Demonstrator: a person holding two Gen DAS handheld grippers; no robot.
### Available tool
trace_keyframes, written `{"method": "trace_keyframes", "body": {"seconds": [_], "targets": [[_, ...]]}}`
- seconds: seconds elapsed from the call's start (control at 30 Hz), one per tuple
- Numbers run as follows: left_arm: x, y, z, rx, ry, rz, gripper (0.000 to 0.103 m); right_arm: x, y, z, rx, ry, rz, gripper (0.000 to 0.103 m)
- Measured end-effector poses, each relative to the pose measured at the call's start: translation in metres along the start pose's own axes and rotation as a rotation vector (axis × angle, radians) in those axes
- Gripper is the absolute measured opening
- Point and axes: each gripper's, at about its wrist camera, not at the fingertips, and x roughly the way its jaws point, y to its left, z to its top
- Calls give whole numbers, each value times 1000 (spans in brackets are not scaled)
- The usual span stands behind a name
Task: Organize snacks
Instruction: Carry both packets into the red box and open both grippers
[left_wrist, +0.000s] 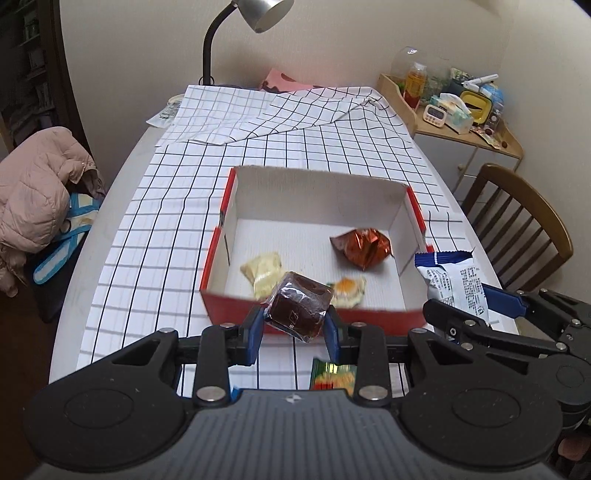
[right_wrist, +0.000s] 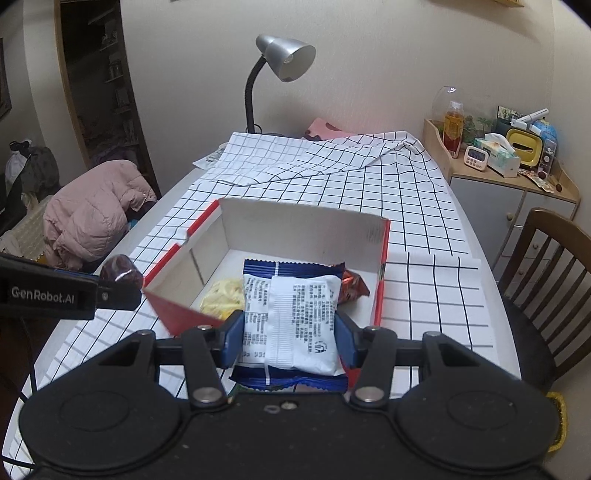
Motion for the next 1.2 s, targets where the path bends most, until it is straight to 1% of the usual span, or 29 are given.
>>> {"method": "trace_keyframes", "body": {"seconds": [0.23, 0.43, 0.77, 1.0, 1.2], "targets": [[31, -4, 30, 5, 26, 38, 33, 35, -13, 20, 22, 42, 0, 50], [67, -6, 44, 7, 75, 68, 33, 70, -20, 26, 25, 112, 3, 50], [121, -3, 42, 7, 179, 108, 33, 116, -24, 14, 16, 212, 9, 50], [143, -4, 37, 10, 219, 106, 33, 131, -19, 10, -10, 245, 6, 50], [154, -7, 33, 23, 244, 121, 34, 139, -18, 6, -29, 267, 2, 51]]}}
